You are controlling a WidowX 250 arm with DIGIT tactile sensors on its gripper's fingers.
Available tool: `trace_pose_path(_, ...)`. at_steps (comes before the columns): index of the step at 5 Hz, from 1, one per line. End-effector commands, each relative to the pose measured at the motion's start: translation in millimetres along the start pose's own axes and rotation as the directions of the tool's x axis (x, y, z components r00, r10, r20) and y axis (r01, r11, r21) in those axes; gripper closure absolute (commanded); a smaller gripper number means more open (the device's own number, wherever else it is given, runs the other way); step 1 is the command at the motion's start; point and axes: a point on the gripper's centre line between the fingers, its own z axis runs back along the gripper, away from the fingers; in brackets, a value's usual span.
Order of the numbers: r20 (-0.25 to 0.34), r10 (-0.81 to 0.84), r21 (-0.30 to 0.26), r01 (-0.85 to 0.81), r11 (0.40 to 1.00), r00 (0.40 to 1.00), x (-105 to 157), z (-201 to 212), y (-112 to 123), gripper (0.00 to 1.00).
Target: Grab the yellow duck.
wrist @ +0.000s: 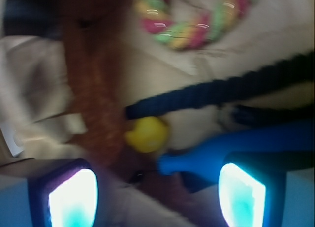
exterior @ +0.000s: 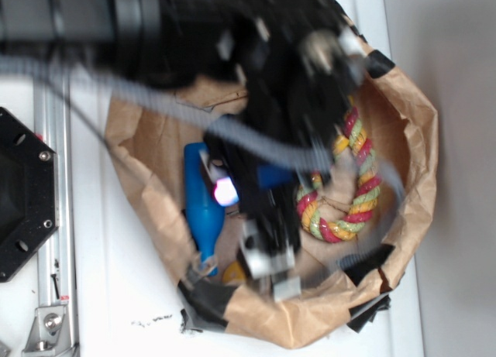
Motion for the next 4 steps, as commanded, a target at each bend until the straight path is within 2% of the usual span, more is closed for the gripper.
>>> trace_pose_path(1, -0.006, 0.181, -0.105, -0.181, 0.978, 0.983, 24, -30, -3, 0.00)
trace_pose_path(2, -0.073, 0.091, -0.050, -0.094, 0.994, 0.993, 14, -56, -29, 0.00)
trace_pose_path(3, -0.138, 0.016, 0.060, -0.007, 0.998, 0.990, 7, -92, -48, 0.00)
trace_pose_path(4, -0.217, -0.048, 0.079, 0.066, 0.995, 0.975, -8, -116, -62, 0.00)
